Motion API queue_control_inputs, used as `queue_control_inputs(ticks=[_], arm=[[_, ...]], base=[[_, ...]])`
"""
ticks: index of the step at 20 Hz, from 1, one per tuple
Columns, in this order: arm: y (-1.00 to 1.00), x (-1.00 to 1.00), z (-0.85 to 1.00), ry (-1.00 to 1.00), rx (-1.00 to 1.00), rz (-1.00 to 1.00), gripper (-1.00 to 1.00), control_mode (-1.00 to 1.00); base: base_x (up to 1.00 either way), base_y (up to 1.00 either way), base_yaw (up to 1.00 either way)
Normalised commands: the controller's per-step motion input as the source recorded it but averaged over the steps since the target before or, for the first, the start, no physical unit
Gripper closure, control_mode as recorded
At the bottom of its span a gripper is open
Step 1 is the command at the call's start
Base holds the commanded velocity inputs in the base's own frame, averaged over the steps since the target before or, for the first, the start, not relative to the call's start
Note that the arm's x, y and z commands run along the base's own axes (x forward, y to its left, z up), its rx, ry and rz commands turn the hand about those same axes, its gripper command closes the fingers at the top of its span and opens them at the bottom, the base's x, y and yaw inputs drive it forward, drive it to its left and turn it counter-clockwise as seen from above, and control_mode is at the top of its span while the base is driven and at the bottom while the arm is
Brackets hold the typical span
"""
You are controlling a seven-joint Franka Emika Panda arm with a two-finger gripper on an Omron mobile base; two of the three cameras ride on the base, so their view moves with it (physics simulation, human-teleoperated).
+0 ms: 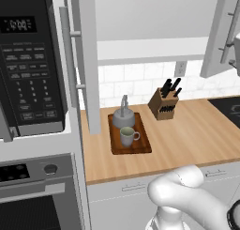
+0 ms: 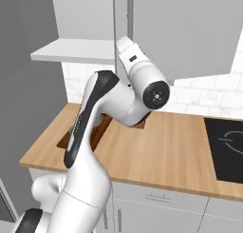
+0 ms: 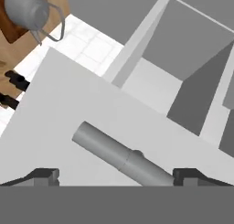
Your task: Pick the kettle from the counter and place it on the tray. Then pick the mug from the cabinet and place it on the tray. Then close the cabinet doors.
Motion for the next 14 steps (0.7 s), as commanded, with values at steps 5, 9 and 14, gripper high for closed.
queue_control_inputs(ticks=[5,9,14], arm=[[0.13,0.65,-0.14,0.11,-0.19,-0.01,-1.0,-1.0],[0.14,0.7,-0.16,0.11,-0.18,-0.02,-1.0,-1.0],[0.2,0.64,-0.29,0.09,-0.18,-0.03,-1.0,-1.0]], base=[[0.0,0.0,0.0],[0.0,0.0,0.0],[0.0,0.0,0.0]])
